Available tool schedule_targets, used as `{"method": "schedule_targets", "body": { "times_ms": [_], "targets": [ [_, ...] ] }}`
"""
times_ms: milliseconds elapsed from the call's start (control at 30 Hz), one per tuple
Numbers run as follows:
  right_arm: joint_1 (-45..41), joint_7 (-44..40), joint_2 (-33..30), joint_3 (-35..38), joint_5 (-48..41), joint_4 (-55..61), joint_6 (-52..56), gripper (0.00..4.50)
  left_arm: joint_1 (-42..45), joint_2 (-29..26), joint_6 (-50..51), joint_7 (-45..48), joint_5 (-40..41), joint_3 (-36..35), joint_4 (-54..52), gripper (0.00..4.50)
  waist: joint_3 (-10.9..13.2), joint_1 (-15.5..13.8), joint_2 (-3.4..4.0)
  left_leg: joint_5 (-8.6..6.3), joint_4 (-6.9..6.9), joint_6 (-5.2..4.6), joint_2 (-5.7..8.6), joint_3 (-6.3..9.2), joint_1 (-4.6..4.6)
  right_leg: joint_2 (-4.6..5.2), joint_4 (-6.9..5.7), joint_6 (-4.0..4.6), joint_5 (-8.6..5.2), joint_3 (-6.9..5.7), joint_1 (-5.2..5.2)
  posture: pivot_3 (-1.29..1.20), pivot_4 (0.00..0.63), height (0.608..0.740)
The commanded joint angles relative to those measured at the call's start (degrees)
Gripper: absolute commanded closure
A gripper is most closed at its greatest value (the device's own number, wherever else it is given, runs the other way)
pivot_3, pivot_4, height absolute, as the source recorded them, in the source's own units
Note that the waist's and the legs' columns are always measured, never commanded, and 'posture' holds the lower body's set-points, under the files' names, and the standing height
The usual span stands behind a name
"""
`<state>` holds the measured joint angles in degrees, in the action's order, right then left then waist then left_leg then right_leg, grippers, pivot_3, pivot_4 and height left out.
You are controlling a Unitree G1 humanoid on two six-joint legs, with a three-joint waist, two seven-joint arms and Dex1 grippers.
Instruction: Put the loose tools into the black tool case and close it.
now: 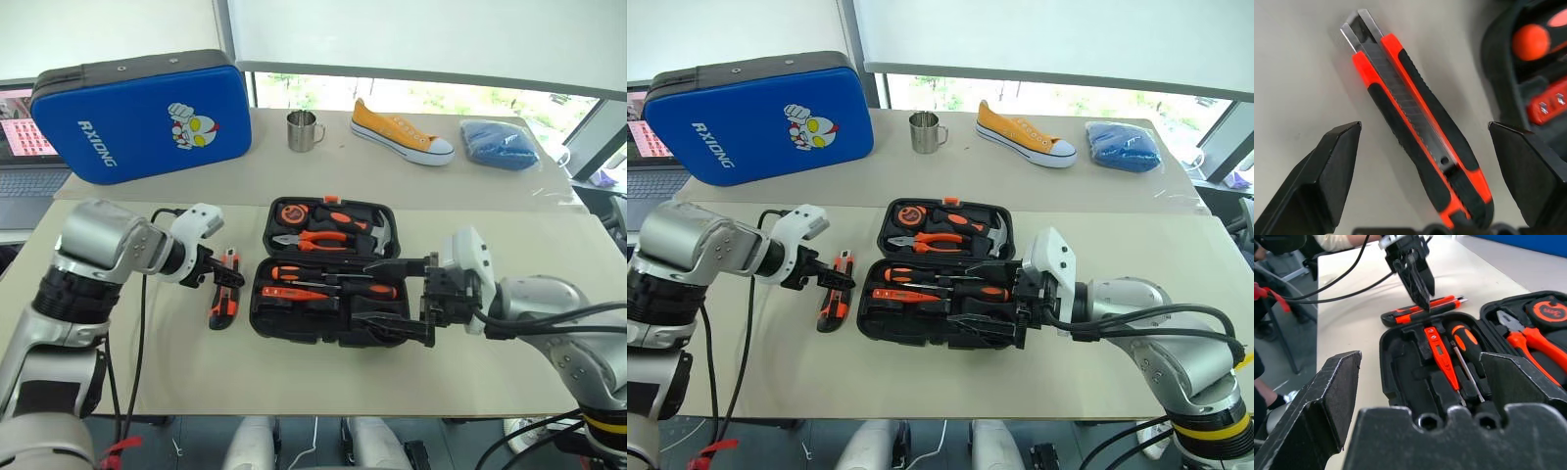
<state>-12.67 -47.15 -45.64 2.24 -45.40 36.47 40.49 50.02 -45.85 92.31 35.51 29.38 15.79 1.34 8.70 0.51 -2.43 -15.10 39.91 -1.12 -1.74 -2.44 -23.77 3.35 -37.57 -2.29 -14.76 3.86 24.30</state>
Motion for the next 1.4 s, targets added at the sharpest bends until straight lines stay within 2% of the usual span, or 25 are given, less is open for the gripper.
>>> {"method": "schedule_targets", "body": {
  "times_ms": [33,100,200,333,433,500,567,700,800,867,933,1000,1100,1233,1400],
  "targets": [
    [1.04,2.29,0.72,2.29,-1.37,3.14,0.07,0.0,2.66,0.71,0.19,-2.33,1.14,2.37,1.99,0.03,0.0,0.06,0.0,0.0,0.0,0.0,0.01,-0.01,0.0,0.01,0.0,0.0,0.0,0.01,0.0,0.0,0.15,0.739],
    [1.76,3.31,0.99,2.69,-1.71,3.8,0.19,0.0,3.29,1.63,0.19,-2.98,1.46,4.02,3.07,0.03,0.0,0.05,0.0,0.01,0.01,0.02,0.02,0.0,0.01,0.02,-0.01,0.0,0.0,0.0,-0.01,0.0,0.15,0.739],
    [2.37,4.26,0.92,3.3,-2.08,4.44,0.24,0.0,2.27,2.67,0.19,-3.85,2.02,5.57,4.83,0.72,-0.01,-0.03,0.02,0.02,0.02,0.03,0.04,0.0,0.06,0.04,-0.01,-0.01,0.0,0.0,-0.07,0.0,0.15,0.739],
    [2.68,4.42,0.37,4.04,-2.58,4.62,0.26,0.0,1.68,2.37,0.19,-4.39,2.66,6.15,5.82,2.22,-0.03,-0.1,0.05,0.02,0.02,0.04,0.08,0.0,0.13,0.07,0.0,-0.02,-0.01,0.01,-0.15,0.0,0.15,0.739],
    [2.98,3.9,-0.33,4.87,-2.77,4.53,0.21,0.0,1.12,2.94,-0.14,-6.15,-0.34,2.99,8.04,3.05,-0.05,-0.11,0.08,0.02,0.02,0.04,0.08,-0.01,0.15,0.07,-0.01,-0.02,-0.01,0.01,-0.15,0.0,0.15,0.739],
    [3.07,3.69,-0.69,5.28,-3.02,4.42,0.2,0.0,0.56,2.67,-2.48,-7.18,-2.53,0.79,9.66,3.08,-0.06,-0.13,0.1,0.02,0.02,0.04,0.09,-0.01,0.18,0.07,-0.01,-0.02,-0.01,0.01,-0.17,0.0,0.15,0.739],
    [3.26,3.63,-1.03,5.62,-3.33,4.51,0.24,0.0,-0.06,0.24,-9.36,-5.68,-4.51,0.53,10.25,3.09,-0.07,-0.06,0.12,0.03,0.01,0.04,0.08,-0.01,0.29,0.06,-0.03,-0.02,-0.01,0.02,-0.25,0.0,0.15,0.739],
    [4.64,3.06,-2.36,6.5,-4.43,5.37,0.68,0.0,0.33,-4.98,-29.65,3.66,-8.51,1.08,10.35,3.09,-0.04,0.25,0.07,0.18,-0.07,0.29,0.03,-0.02,0.38,-0.03,-0.11,0.1,0.01,0.05,-0.22,0.0,0.15,0.739],
    [6.52,1.38,-4.01,7.54,-6.28,6.36,1.14,0.0,0.2,-6.8,-44.53,10.98,-11.07,0.12,9.14,3.09,-0.03,0.04,0.05,0.2,-0.06,0.32,0.04,-0.02,0.21,-0.02,-0.09,0.1,0.01,0.04,-0.1,0.0,0.15,0.739],
    [7.97,0.23,-5.25,8.44,-7.13,7.51,1.2,0.0,1.36,-7.36,-47.24,18.71,-9.67,0.61,7.07,3.09,-0.03,-0.62,0.05,0.2,-0.05,0.31,0.04,-0.03,0.15,0.04,0.02,0.09,0.01,0.0,-0.14,0.0,0.15,0.739],
    [9.21,0.0,-6.42,9.14,-7.13,8.3,1.35,0.0,1.39,-9.02,-52.72,31.12,-8.31,3.28,0.48,3.09,-0.01,-1.0,0.03,0.19,-0.01,0.3,0.07,-0.06,0.0,0.06,0.08,0.04,0.01,-0.02,-0.08,0.0,0.15,0.739],
    [10.39,0.12,-7.07,9.83,-6.5,8.57,0.97,0.0,0.75,-9.66,-58.14,39.0,-9.55,6.2,-3.95,3.09,-0.01,-1.24,0.03,0.18,0.01,0.28,0.07,-0.14,-0.09,0.05,0.18,0.01,0.02,-0.05,-0.08,0.0,0.15,0.739],
    [12.32,0.45,-7.32,10.5,-5.54,9.19,0.44,0.0,0.66,-7.65,-60.91,43.46,-12.47,10.37,-7.44,3.09,-0.02,-1.23,0.03,0.17,0.01,0.27,0.05,-0.29,-0.07,0.03,0.35,-0.04,0.05,-0.05,-0.19,0.0,0.15,0.739],
    [14.23,1.37,-7.31,11.44,-6.07,10.78,0.54,0.0,2.67,-1.62,-57.78,43.96,-16.16,15.96,-9.49,3.09,-0.02,-1.2,0.04,0.18,0.04,0.26,0.03,-0.38,-0.07,-0.03,0.33,-0.05,0.06,-0.04,-0.2,0.0,0.15,0.739],
    [15.94,2.53,-7.27,12.56,-6.38,12.04,0.9,0.0,4.45,2.77,-54.54,45.31,-20.47,21.37,-10.33,3.09,-0.02,-1.12,0.04,0.15,0.11,0.21,0.04,-0.16,-0.11,-0.04,0.35,-0.09,0.08,-0.03,-0.2,0.0,0.15,0.739]
  ]
}}
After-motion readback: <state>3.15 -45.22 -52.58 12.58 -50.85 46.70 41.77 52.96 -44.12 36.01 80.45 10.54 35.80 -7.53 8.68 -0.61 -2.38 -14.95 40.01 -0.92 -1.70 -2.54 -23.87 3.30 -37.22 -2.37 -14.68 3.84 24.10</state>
